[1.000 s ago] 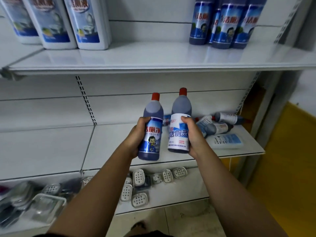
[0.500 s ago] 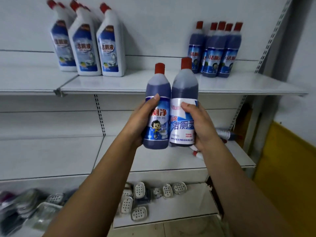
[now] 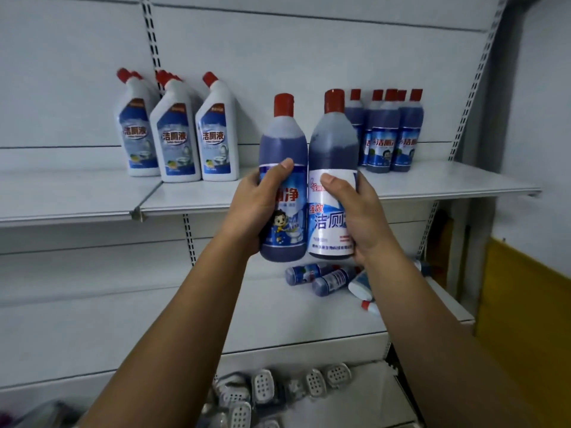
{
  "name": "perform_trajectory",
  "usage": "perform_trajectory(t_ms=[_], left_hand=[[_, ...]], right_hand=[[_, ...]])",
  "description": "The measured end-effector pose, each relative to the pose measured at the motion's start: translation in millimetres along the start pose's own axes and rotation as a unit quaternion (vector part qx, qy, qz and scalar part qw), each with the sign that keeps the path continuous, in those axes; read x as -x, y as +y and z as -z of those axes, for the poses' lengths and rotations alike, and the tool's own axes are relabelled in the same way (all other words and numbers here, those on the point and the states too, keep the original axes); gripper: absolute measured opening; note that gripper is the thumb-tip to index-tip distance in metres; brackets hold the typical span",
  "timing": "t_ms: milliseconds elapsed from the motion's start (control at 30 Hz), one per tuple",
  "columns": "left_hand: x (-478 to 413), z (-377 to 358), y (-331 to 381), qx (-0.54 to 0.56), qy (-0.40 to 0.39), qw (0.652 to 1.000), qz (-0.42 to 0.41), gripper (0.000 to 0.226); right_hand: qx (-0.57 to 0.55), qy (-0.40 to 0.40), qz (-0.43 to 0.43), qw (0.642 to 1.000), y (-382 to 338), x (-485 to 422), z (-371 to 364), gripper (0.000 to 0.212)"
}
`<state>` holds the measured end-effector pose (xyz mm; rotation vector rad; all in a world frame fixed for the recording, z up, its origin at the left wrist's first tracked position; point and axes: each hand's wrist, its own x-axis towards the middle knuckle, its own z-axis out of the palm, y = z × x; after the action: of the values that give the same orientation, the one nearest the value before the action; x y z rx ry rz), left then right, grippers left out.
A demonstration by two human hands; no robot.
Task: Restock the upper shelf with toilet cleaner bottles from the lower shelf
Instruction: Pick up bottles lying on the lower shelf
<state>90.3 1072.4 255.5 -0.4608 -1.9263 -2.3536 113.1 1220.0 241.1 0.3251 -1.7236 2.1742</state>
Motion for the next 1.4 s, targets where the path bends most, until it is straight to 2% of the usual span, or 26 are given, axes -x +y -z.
perform_trajectory(t_ms=[167, 333, 433, 533, 700, 867, 1067, 1200, 1400], left_hand=[[-9, 11, 4, 0.025, -0.029, 0.999, -0.024, 0.023], [-25, 9, 4, 0.022, -0.073, 0.997, -0.033, 0.046], [-38, -1, -1, 0.018, -0.086, 0.996, -0.033, 0.037], [-54, -21, -8, 0.017, -0.087, 0.995, -0.035, 0.020], [-88, -68, -19, -0.004, -0.085, 0.995, -0.056, 0.021], [-136, -126, -39, -0.022, -0.030, 0.997, -0.073, 0.026], [-199, -175, -69, -0.103, 0.040, 0.991, -0.079, 0.045], [-237, -182, -74, -0.232, 0.045, 0.969, -0.077, 0.058], [-274, -187, -73, -0.302, 0.037, 0.952, 0.018, 0.067]], right_hand=[[0.011, 0.026, 0.012, 1.000, -2, -5, -8, 0.038], [0.023, 0.070, 0.025, 0.997, -5, -9, -2, 0.043], [0.041, 0.093, 0.035, 0.994, -6, -15, 11, 0.043], [0.048, 0.106, 0.038, 0.992, -7, -24, 32, 0.046], [0.038, 0.108, 0.052, 0.992, -11, -55, 82, 0.044], [0.047, 0.086, 0.058, 0.994, -12, -97, 141, 0.045], [0.066, 0.057, 0.052, 0.995, -8, -145, 203, 0.025], [0.050, 0.049, 0.039, 0.997, -4, -172, 229, 0.023], [0.090, 0.031, 0.070, 0.993, 6, -197, 252, 0.040]])
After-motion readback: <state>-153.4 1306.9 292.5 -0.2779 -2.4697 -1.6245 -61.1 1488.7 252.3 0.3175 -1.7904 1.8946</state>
